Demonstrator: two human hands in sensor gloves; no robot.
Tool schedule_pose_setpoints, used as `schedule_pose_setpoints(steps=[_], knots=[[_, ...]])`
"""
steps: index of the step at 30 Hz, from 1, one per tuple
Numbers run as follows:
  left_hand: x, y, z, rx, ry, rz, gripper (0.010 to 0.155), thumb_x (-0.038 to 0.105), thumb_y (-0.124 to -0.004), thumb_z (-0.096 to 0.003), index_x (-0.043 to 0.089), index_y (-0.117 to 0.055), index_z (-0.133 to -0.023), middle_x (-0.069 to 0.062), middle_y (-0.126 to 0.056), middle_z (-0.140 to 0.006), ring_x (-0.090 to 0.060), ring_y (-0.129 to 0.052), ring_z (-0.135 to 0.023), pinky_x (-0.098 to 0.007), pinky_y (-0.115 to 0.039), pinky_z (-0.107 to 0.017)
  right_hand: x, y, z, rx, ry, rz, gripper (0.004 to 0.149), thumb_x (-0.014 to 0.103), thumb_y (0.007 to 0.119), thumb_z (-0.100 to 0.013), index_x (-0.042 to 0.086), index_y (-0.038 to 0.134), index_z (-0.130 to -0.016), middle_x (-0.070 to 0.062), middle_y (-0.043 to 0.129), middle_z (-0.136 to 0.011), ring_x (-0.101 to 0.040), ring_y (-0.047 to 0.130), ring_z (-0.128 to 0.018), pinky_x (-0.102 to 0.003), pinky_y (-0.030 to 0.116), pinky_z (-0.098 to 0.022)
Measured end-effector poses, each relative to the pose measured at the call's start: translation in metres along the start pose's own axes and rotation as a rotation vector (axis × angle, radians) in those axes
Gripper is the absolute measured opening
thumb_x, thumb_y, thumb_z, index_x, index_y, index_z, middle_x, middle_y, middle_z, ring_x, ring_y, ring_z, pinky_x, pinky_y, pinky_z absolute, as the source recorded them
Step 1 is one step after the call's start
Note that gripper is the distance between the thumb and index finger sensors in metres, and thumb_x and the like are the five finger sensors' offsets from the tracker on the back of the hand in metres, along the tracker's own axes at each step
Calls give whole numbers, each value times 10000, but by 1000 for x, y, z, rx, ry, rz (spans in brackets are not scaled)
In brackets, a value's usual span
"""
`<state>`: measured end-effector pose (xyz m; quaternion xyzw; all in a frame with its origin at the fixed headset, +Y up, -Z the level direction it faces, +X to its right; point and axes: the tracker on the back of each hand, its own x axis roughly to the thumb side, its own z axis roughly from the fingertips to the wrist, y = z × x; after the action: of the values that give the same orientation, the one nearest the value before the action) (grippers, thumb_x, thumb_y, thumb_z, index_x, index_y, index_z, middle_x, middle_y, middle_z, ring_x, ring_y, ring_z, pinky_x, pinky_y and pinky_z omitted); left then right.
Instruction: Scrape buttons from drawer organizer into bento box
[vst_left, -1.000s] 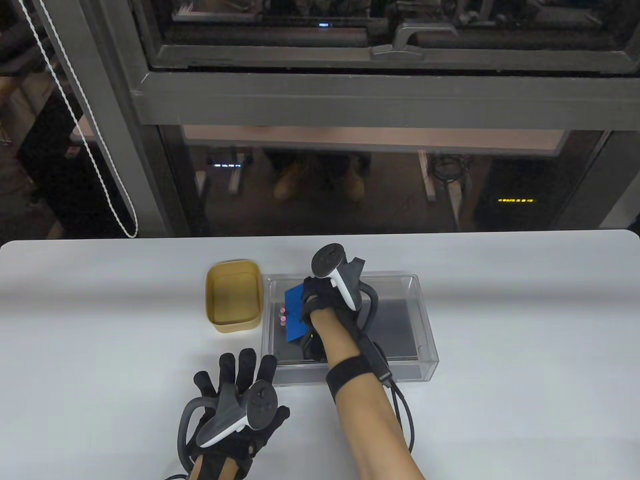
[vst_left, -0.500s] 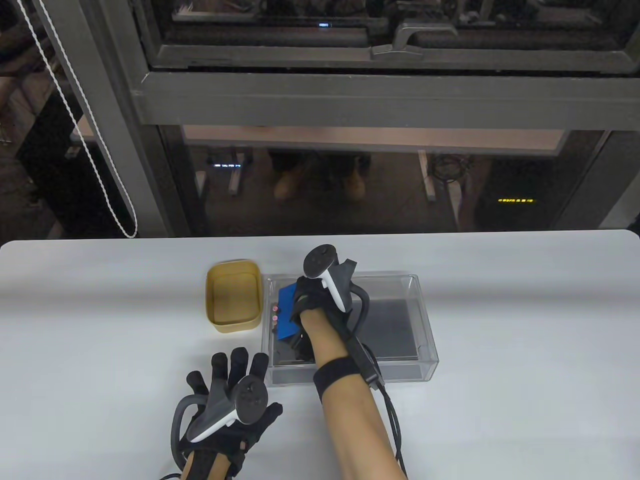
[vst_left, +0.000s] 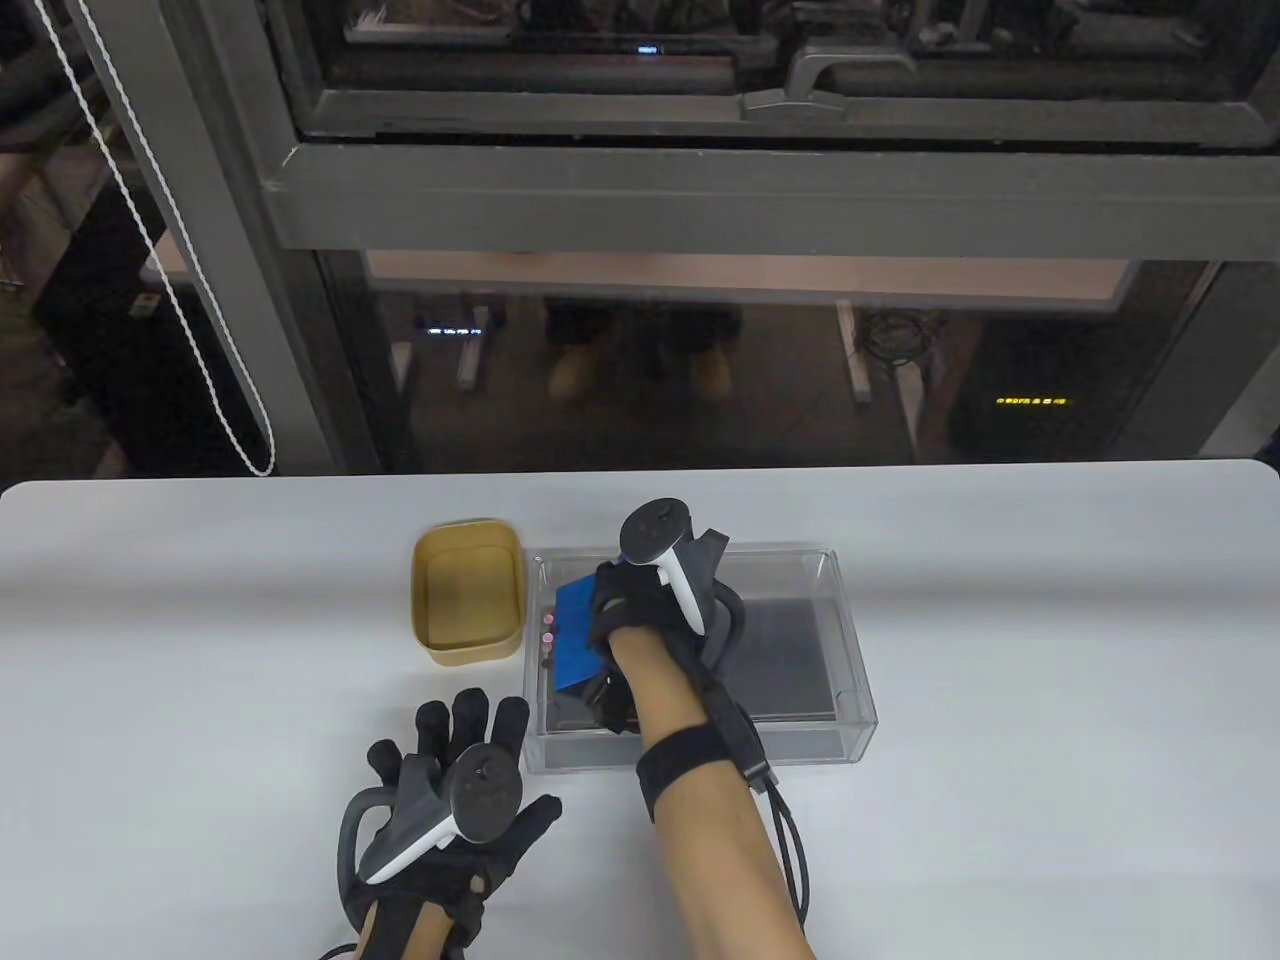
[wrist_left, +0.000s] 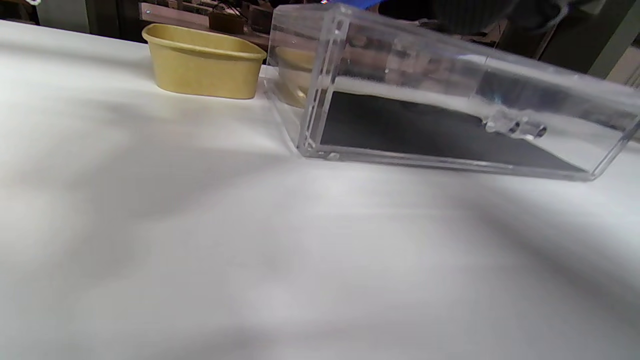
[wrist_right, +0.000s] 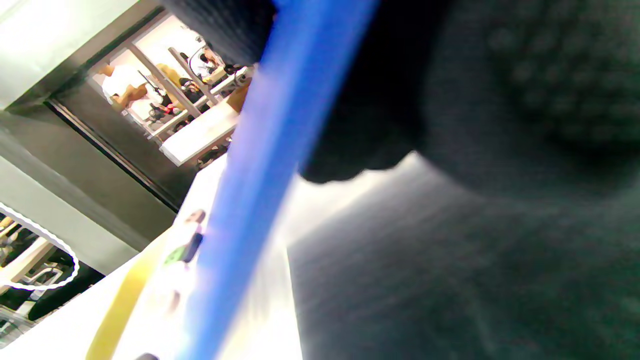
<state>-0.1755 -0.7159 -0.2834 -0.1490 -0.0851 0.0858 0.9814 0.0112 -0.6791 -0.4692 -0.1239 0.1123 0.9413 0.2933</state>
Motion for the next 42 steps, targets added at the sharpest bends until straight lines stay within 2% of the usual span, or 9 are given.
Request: schedule_pose_setpoints(steps=[1,5,8,14,24,28,31,36,42], knots=[[1,6,4,20,5,19,855,662,-544,-553,308,18,-1092,-139,94,-1180,-481,36,-1057,-805,-88,-653,-2,-1,0,2,-4,-7,623,416,697,-556,-70,586,-929,-134,879,-580,-194,1043,-129,-246,1002,17],[-1,34,9,235,14,146,826,634,-572,-557,297,-76,-1125,-155,-4,-1212,-488,-45,-1082,-805,-141,-676,-7,-4,-1,0,-23,-23,623,414,698,-554,-71,584,-929,-134,878,-581,-198,1042,-130,-249,1002,16],[-11,52,-1,289,46,189,812,617,-589,-556,282,-129,-1135,-172,-71,-1225,-497,-119,-1098,-803,-188,-692,-11,-10,1,-21,-52,-37,619,412,699,-553,-69,588,-927,-133,879,-578,-201,1042,-129,-252,1001,17],[-53,68,-54,265,162,211,806,601,-603,-554,254,-174,-1141,-187,-140,-1226,-500,-187,-1102,-793,-254,-712,-17,-24,8,-51,-103,-94,615,408,701,-551,-68,592,-925,-133,879,-576,-208,1039,-127,-260,998,19],[-108,55,-143,156,367,293,825,599,-624,-547,226,-187,-1139,-204,-212,-1228,-499,-359,-1100,-710,-470,-741,-32,-31,19,-70,-108,-100,616,408,703,-549,-68,593,-924,-132,879,-576,-208,1039,-126,-260,998,19],[-127,44,-163,135,436,273,844,611,-635,-541,218,-186,-1137,-209,-251,-1227,-478,-462,-1073,-654,-565,-712,-37,-30,25,-70,-107,-90,615,406,704,-550,-69,593,-924,-135,879,-576,-212,1039,-126,-264,997,20],[-139,36,-175,94,518,298,885,635,-655,-533,181,-196,-1139,-227,-367,-1198,-466,-550,-1025,-622,-622,-671,-45,-28,26,-50,-97,-113,616,408,703,-550,-68,591,-925,-134,879,-578,-212,1039,-129,-265,998,17],[-142,31,-191,14,577,325,922,642,-688,-526,125,-230,-1137,-202,-601,-1070,-411,-709,-888,-553,-713,-573,-54,-24,26,-46,-73,-131,616,407,704,-550,-68,591,-925,-136,877,-579,-213,1039,-130,-265,998,16],[-140,29,-205,-34,609,245,861,592,-716,-530,138,-302,-1134,-133,-790,-884,-337,-829,-712,-485,-777,-469,-56,-23,28,-44,-73,-125,615,406,704,-550,-68,590,-925,-136,878,-579,-214,1039,-131,-267,998,16]])
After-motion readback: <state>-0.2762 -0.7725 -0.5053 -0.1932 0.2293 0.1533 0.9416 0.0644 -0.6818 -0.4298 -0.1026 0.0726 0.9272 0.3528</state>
